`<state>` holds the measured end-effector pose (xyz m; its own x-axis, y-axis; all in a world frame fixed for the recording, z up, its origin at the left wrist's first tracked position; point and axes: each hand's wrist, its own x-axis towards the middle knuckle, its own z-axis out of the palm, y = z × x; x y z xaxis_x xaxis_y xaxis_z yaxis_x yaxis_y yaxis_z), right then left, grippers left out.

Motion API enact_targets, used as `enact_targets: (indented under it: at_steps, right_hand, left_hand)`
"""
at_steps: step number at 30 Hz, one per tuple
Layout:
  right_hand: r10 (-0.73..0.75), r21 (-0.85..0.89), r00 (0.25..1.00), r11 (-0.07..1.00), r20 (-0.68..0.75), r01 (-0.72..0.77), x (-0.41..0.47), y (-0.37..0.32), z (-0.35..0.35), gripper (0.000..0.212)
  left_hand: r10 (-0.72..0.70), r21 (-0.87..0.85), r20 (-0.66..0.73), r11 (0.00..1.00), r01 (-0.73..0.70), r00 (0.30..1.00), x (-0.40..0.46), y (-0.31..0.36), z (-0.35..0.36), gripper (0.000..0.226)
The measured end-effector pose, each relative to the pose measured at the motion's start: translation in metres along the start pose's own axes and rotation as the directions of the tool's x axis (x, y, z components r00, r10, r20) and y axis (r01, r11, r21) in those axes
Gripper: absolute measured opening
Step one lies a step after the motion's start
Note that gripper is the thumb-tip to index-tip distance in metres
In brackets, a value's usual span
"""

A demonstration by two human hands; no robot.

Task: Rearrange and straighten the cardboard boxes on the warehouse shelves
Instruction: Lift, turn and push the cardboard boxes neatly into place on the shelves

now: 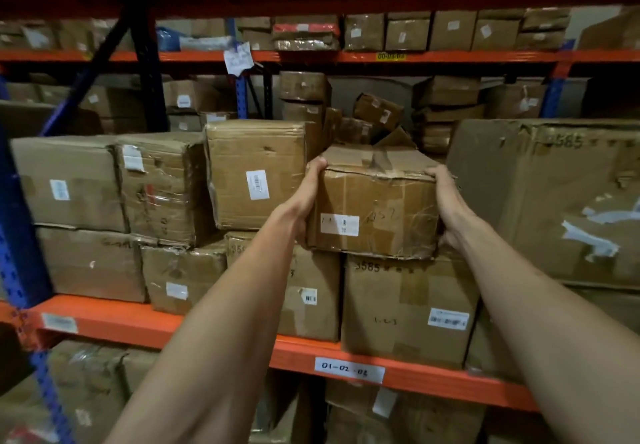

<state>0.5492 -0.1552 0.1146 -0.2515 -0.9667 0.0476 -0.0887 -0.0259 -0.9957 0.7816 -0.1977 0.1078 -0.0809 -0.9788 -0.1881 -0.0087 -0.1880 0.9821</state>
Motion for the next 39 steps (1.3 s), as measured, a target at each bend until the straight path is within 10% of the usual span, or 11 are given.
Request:
enact_targets:
  at_steps: [11, 15, 18, 23, 26, 31, 39]
  right_hand:
    - [-0.015, -0.006, 0.995, 1.0, -0.097, 0.014, -0.098, -0.005, -0.016, 0.05]
    - [-0.014, 0.03, 0.996, 0.999, -0.083, 0.016, -0.137, -0.007, -0.025, 0.05]
    - [-0.085, -0.122, 0.995, 0.989, -0.043, 0.079, -0.15, -0.006, -0.029, 0.073]
    - [-0.281, -0.663, 0.957, 0.73, -0.066, 0.169, -0.157, -0.011, -0.033, 0.143]
    - [-0.507, -0.84, 0.857, 0.421, 0.095, 0.342, -0.146, -0.028, -0.026, 0.149]
    - [-0.304, -0.909, 0.89, 0.138, 0.339, 0.393, -0.121, -0.052, 0.019, 0.145]
    - [-0.148, -0.939, 0.948, 0.155, 0.284, 0.305, -0.11, -0.069, 0.027, 0.123]
  left_hand:
    - [-0.017, -0.064, 0.066, 0.998, 0.021, 0.998, -0.104, -0.023, -0.004, 0.098]
    - [-0.015, -0.349, 0.016, 0.937, 0.02, 1.0, -0.12, -0.054, -0.018, 0.124]
    - [-0.076, -0.515, 0.003, 0.854, 0.067, 0.997, -0.127, -0.074, -0.012, 0.103]
    - [-0.028, -0.562, 0.057, 0.825, 0.055, 0.998, -0.12, -0.085, -0.004, 0.078]
    - [-0.056, -0.655, 0.083, 0.75, 0.096, 0.995, -0.106, -0.098, -0.007, 0.079]
    - [0.06, -0.852, 0.168, 0.511, 0.114, 0.984, -0.091, -0.125, 0.011, 0.073]
    - [0.257, -0.936, 0.161, 0.347, 0.064, 0.953, -0.061, -0.141, 0.041, 0.078]
